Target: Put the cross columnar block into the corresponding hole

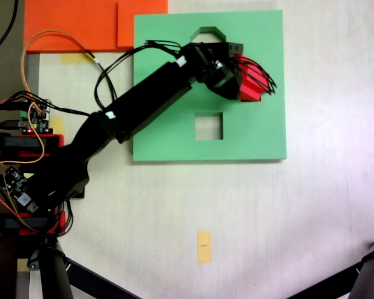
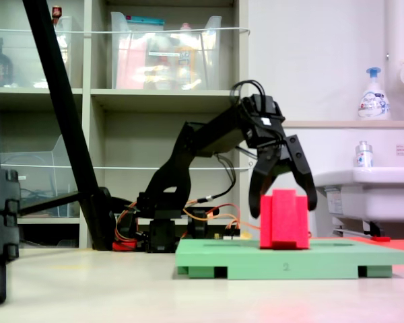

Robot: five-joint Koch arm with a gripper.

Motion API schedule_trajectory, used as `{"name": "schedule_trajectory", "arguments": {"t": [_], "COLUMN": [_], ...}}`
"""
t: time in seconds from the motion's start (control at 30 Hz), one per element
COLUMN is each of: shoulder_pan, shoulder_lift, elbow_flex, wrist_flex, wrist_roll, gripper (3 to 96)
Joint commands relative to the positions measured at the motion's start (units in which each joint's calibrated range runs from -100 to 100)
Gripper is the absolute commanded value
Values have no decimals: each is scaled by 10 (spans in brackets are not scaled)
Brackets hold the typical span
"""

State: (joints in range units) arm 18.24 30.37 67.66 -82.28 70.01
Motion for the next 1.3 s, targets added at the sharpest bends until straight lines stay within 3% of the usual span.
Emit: {"name": "schedule_trajectory", "arguments": {"t": [0.03, 0.93, 1.3], "shoulder_pan": [-4, -18, -9], "shoulder_lift": [9, 66, -83], "elbow_flex": [22, 25, 30], "wrist_flex": [60, 91, 19], "wrist_roll": [7, 53, 53], "gripper": [387, 388, 388]}}
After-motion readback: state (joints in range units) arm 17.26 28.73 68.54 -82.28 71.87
